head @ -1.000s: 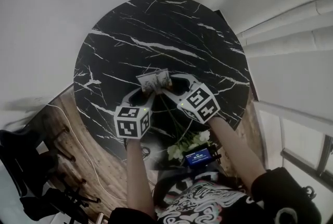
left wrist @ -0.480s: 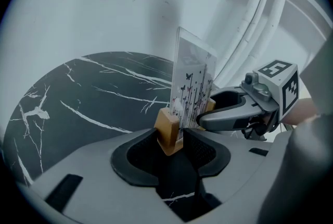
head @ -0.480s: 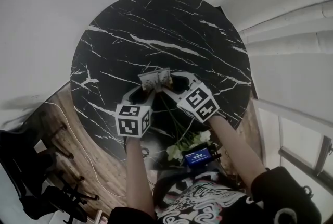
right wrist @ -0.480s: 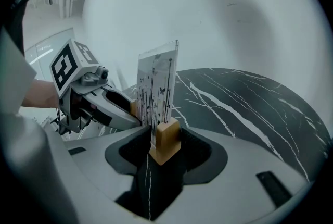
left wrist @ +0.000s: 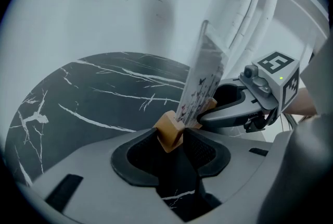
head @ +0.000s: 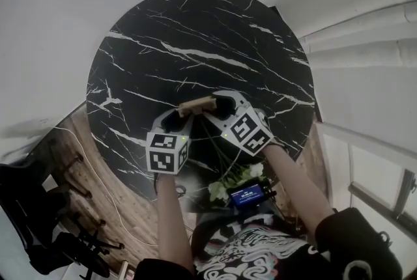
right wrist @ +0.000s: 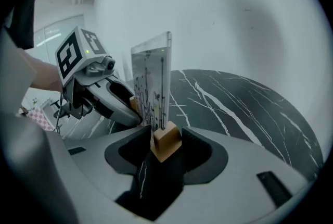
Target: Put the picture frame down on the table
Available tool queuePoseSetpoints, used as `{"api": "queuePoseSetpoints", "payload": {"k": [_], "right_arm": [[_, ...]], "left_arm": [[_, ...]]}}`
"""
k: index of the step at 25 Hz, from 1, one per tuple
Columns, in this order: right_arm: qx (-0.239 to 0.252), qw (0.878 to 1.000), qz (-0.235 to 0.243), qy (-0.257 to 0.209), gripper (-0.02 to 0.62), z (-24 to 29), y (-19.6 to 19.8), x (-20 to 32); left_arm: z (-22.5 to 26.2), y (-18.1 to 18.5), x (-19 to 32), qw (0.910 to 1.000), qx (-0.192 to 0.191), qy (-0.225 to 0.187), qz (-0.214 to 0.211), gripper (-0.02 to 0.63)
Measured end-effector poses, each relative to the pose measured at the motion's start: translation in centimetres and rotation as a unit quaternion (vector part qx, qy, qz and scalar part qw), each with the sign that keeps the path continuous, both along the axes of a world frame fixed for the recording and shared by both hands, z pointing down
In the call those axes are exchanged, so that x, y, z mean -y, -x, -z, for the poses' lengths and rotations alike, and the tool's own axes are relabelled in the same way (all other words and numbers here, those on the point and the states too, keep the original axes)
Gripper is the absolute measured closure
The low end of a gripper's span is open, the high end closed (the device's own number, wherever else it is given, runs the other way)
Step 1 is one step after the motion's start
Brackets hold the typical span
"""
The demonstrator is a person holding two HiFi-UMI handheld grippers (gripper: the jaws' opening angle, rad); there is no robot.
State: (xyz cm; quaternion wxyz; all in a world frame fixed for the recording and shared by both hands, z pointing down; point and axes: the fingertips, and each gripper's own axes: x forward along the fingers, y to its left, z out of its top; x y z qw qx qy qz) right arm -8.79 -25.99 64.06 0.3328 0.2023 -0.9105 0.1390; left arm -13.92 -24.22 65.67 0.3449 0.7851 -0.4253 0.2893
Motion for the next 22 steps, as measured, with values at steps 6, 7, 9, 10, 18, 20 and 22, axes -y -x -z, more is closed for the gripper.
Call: {"api": "queuePoseSetpoints", "payload": {"k": [6,7,9,10,18,20,22], "right_arm": [[0.000,1.000,-0.003,-0.002,0.414,-0.1,-0.1,0.0],[0.000,1.000,-0.004,-0.002,0.414,-0.1,-0.1,0.0],[-0.001,1.000,-0.010,-0.003,0.414,0.0,-0.1,0.0],[-0.001,1.000,-0.015,-0.003,0.414,0.0,-0.1,0.0],[0.000,0.999,-0.040,0.001,0.413,0.4,0.2,-0.1],[-0.001,0.999,-0.045,-0.001,0.413,0.7,0.0,0.0],[0.001,0.999,-0.053,-0.001,0.413,1.1,-0.2,-0.1]], "left_arm": [[-0.1,-0.1,0.0,1.0000,-0.005,0.000,0.002,0.442],[-0.1,-0.1,0.0,1.0000,-0.007,0.000,0.003,0.442],[-0.2,-0.1,-0.1,0.9998,-0.014,0.004,0.011,0.442],[-0.3,-0.1,-0.1,0.9997,-0.018,0.008,0.016,0.442],[0.0,-0.2,-0.2,0.9996,-0.012,0.005,0.025,0.427],[0.3,-0.1,-0.2,0.9994,-0.010,0.003,0.033,0.402],[0.6,0.1,-0.4,0.9992,-0.010,0.004,0.038,0.367]]}}
